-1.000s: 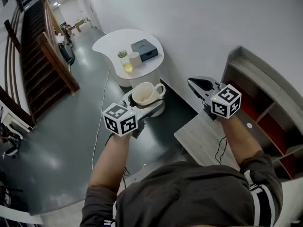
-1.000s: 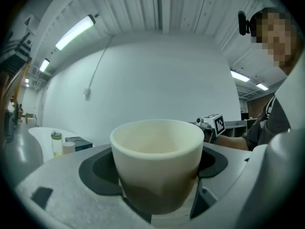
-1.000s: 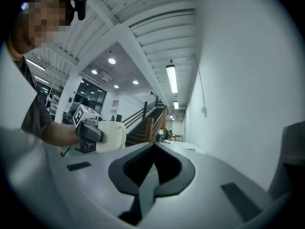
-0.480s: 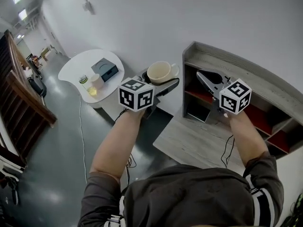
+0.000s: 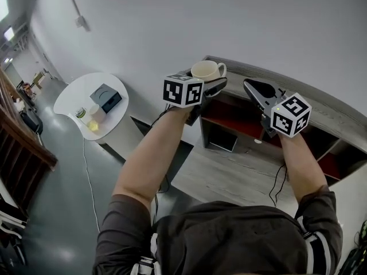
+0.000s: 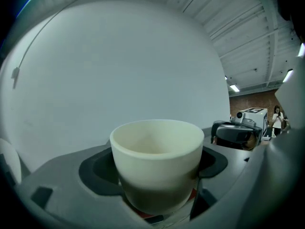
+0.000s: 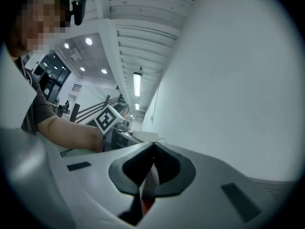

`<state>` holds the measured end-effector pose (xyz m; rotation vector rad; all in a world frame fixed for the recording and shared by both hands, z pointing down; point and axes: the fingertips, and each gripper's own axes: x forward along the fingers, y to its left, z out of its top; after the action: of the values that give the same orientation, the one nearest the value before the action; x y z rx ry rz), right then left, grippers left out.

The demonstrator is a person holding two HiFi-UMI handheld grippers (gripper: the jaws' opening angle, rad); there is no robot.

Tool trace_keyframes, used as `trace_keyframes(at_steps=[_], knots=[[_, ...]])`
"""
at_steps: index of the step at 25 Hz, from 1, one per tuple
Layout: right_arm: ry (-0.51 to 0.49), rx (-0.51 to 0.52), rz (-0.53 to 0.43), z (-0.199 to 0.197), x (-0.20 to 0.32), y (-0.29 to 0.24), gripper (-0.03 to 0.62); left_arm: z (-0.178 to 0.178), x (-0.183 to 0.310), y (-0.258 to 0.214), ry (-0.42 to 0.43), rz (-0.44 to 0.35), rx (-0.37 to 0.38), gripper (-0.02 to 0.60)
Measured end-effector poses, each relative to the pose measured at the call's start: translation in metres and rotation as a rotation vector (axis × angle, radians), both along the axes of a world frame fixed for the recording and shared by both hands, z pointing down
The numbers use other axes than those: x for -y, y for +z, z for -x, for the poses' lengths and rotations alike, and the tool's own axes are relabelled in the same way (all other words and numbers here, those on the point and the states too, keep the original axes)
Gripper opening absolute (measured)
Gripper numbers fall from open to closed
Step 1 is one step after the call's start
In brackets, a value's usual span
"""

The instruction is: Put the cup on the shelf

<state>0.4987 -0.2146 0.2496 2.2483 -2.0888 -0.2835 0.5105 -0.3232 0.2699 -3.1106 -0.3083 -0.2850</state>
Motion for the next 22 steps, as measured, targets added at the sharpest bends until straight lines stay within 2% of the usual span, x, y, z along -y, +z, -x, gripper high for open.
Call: trace_keyframes(at_steps=[4,9,14,22], knots=[[0.018,-0.005,-0.003,-0.012,-0.008,-0.002,-0.008,-0.033,-0.006,0.005,-0.008,-0.015,0.024,0.433],[0.030,-0.007,-0.001,-0.021,-0.013,-0.001,-0.009,-0.058,0.001,0.013,-0.064,-0.056,0.061,0.433],[0.033,-0.009,-0.004,-0.024,-0.015,-0.003,-0.009,-0.071,0.009,0.026,-0.113,-0.072,0.088,0.433],[0.030,-0.010,-0.005,-0.025,-0.016,-0.002,-0.009,-0.089,0.023,0.030,-0.198,-0.089,0.080,0.433]])
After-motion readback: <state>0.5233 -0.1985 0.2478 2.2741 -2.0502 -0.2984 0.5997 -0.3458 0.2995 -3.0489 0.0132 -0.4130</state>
